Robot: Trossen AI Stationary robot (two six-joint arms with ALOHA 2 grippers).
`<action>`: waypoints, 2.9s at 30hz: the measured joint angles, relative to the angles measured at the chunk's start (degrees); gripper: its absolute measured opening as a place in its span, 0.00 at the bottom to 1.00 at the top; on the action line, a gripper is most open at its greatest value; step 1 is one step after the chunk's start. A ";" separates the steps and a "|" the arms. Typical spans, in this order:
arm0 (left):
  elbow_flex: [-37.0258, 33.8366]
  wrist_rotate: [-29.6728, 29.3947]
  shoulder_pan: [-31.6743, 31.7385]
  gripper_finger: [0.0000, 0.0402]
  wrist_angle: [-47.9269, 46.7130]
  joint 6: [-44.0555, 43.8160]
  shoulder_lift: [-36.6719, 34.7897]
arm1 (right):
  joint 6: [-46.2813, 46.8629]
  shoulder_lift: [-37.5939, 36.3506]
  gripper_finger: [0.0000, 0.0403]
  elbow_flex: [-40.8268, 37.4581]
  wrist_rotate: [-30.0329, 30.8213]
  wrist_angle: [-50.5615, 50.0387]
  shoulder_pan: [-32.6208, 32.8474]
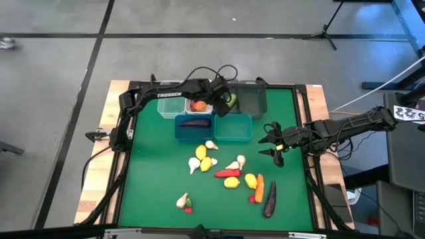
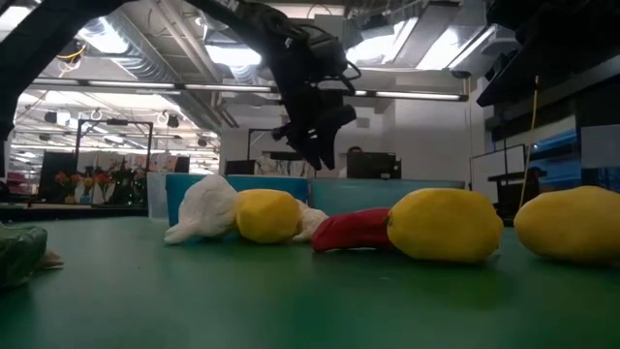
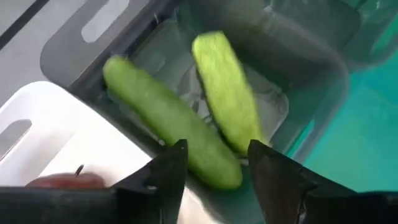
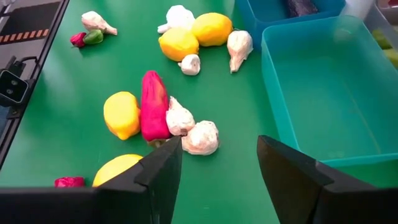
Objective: Sort produce into baskets
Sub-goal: Put the garlic into the transparent bin
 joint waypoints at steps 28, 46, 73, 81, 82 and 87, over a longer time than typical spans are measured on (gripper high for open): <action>-7.51 6.16 -25.32 0.43 -7.11 3.22 -16.85 | 0.01 0.00 0.52 0.00 -0.74 5.12 0.00; -23.52 -10.57 -41.00 0.43 -8.45 -10.91 -17.78 | -0.01 0.00 0.52 0.00 -0.80 3.94 0.00; -30.41 -11.81 -43.68 0.43 -3.79 -6.66 -19.42 | -1.02 -0.01 0.52 -0.04 -0.24 4.08 0.00; -30.56 -12.87 -43.20 0.43 4.11 -2.76 -23.11 | -8.27 -1.35 0.52 -0.07 -1.02 4.74 0.00; -30.56 -12.84 -42.98 0.43 4.79 -1.91 -24.47 | -8.88 -2.00 0.52 -0.07 -1.88 5.17 0.00; -30.64 -13.19 -41.59 0.43 5.39 0.91 -33.73 | -11.37 -6.55 0.52 -0.04 -5.33 4.69 0.00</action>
